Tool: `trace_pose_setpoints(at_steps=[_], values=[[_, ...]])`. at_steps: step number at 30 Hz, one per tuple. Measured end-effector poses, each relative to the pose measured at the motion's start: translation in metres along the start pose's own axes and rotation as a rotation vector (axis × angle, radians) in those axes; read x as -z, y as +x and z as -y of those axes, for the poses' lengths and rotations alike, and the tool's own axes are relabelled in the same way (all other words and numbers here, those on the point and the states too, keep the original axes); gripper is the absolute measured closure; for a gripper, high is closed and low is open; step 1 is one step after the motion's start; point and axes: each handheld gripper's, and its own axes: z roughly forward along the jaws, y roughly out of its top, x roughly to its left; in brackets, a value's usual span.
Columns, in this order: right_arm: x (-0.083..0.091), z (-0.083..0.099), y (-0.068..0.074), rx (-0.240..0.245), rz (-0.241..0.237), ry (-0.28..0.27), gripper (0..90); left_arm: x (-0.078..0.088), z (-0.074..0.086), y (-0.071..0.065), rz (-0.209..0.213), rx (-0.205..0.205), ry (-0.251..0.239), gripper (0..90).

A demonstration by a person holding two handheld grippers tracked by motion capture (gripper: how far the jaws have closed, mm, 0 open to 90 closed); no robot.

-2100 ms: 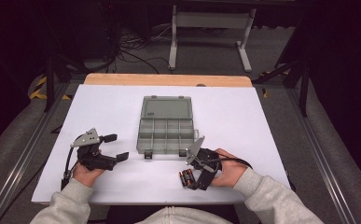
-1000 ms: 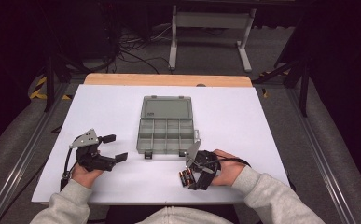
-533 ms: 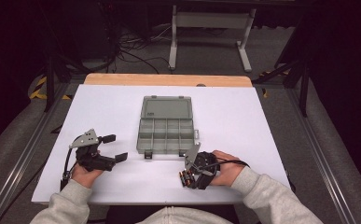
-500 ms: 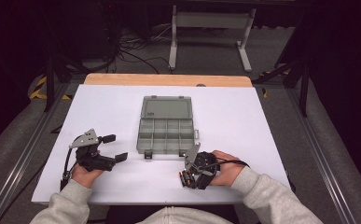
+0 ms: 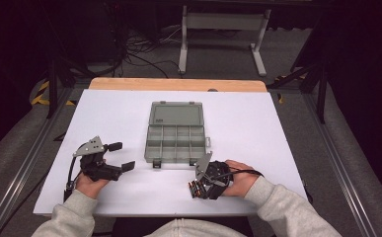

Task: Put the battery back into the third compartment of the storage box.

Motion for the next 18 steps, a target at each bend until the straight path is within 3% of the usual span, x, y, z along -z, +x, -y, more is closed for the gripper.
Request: trace_pose_setpoints(at_steps=[11, 18], values=[[0.01, 0.001, -0.001, -0.024, 0.008, -0.015, 42.1, 0.0, 0.0, 0.0, 0.0, 0.002, -0.004, 6.6], [0.022, -0.001, -0.004, -0.04, 0.02, -0.053, 42.1, 0.0, 0.0, 0.0, 0.002, 0.004, -0.004, 6.6]])
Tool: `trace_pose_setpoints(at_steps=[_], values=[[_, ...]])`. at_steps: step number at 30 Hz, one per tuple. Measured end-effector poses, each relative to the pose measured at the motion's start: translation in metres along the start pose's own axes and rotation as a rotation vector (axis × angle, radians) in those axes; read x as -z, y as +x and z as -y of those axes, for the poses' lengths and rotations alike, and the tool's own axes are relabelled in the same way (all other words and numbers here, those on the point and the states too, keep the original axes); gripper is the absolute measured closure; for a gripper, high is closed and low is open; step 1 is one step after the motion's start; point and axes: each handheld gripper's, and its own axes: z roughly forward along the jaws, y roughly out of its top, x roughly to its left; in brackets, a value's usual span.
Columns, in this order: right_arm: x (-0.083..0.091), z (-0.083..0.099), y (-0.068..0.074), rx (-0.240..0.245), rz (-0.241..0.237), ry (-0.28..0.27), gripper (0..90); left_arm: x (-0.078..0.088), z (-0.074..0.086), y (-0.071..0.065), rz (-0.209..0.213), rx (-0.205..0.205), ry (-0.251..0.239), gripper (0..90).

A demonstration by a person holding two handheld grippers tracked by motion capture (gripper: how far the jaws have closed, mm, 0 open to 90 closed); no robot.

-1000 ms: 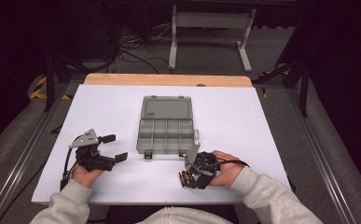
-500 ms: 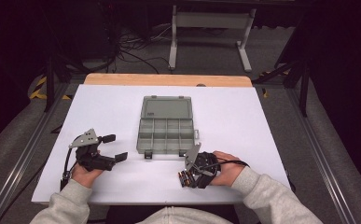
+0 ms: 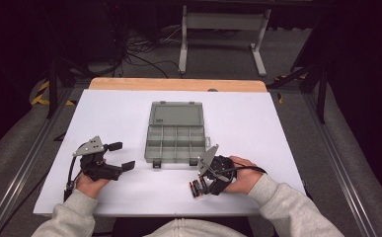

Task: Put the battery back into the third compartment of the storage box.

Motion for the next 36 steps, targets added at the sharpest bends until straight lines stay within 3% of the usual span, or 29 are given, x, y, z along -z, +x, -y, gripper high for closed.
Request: trace_pose_setpoints(at_steps=[20, 36], values=[[0.026, -0.016, -0.023, -0.053, 0.046, -0.092, 42.2, 0.001, 0.0, 0.001, -0.004, 0.005, -0.001, 6.6], [0.039, -0.035, -0.055, -0.101, 0.082, -0.138, 42.2, 0.002, 0.0, 0.003, -0.006, 0.008, -0.007, 6.6]])
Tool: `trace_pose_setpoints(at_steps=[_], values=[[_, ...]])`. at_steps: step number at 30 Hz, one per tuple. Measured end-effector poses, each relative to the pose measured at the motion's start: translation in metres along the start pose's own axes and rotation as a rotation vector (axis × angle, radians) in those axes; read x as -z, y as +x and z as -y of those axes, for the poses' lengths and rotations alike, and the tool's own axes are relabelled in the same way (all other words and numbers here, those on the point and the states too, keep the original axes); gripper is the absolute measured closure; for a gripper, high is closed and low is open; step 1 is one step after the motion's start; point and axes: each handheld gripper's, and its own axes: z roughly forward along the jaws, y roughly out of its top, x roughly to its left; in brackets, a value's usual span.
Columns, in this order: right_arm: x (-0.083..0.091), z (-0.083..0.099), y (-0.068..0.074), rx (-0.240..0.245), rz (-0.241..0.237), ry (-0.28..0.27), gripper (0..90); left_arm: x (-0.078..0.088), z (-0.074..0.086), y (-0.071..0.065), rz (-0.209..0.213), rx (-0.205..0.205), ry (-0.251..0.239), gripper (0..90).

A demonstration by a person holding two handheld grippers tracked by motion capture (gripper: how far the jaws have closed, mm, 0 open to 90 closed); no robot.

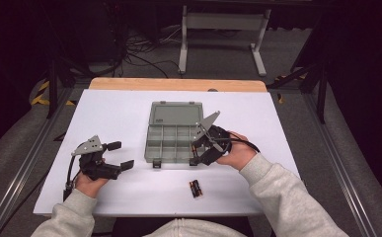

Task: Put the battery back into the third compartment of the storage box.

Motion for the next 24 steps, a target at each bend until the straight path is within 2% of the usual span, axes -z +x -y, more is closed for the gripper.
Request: trace_pose_setpoints(at_steps=[8, 16, 24], values=[[-0.006, -0.012, -0.019, -0.014, 0.0, -0.007, 42.2, 0.0, 0.0, 0.0, 0.001, -0.001, -0.002, 6.6], [-0.013, -0.021, -0.039, -0.049, 0.017, -0.013, 42.2, 0.0, 0.0, 0.001, 0.0, 0.001, 0.0, 6.6], [-0.015, -0.029, -0.053, -0.067, 0.026, -0.023, 42.2, 0.0, 0.0, 0.001, 0.0, -0.001, -0.001, 6.6]])
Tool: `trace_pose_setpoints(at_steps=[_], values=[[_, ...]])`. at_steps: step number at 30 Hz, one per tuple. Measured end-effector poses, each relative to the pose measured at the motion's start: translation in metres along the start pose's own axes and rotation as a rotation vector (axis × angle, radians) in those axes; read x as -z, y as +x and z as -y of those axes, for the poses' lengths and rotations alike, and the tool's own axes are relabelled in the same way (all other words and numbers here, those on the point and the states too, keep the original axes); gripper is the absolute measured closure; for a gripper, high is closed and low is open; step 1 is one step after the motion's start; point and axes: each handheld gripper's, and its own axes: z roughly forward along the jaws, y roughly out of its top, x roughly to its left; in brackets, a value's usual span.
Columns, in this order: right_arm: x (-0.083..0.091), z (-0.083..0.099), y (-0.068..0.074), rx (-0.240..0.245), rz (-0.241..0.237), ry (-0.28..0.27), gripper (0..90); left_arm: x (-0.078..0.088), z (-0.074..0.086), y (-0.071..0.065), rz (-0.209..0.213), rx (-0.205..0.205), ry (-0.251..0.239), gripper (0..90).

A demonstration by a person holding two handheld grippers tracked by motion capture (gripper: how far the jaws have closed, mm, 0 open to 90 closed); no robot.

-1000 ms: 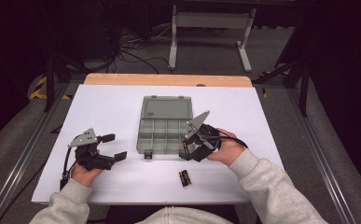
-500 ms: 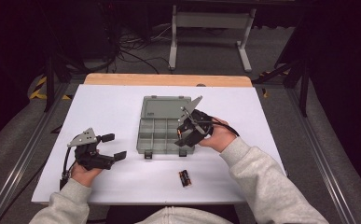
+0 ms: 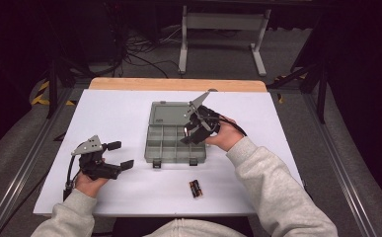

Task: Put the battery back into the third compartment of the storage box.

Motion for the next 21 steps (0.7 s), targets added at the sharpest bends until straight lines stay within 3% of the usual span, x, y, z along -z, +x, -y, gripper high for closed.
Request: trace_pose_setpoints(at_steps=[21], values=[[-0.013, -0.01, -0.034, -0.049, 0.039, 0.015, 42.2, 0.0, 0.0, 0.001, 0.001, 0.002, 0.001, 6.6]])
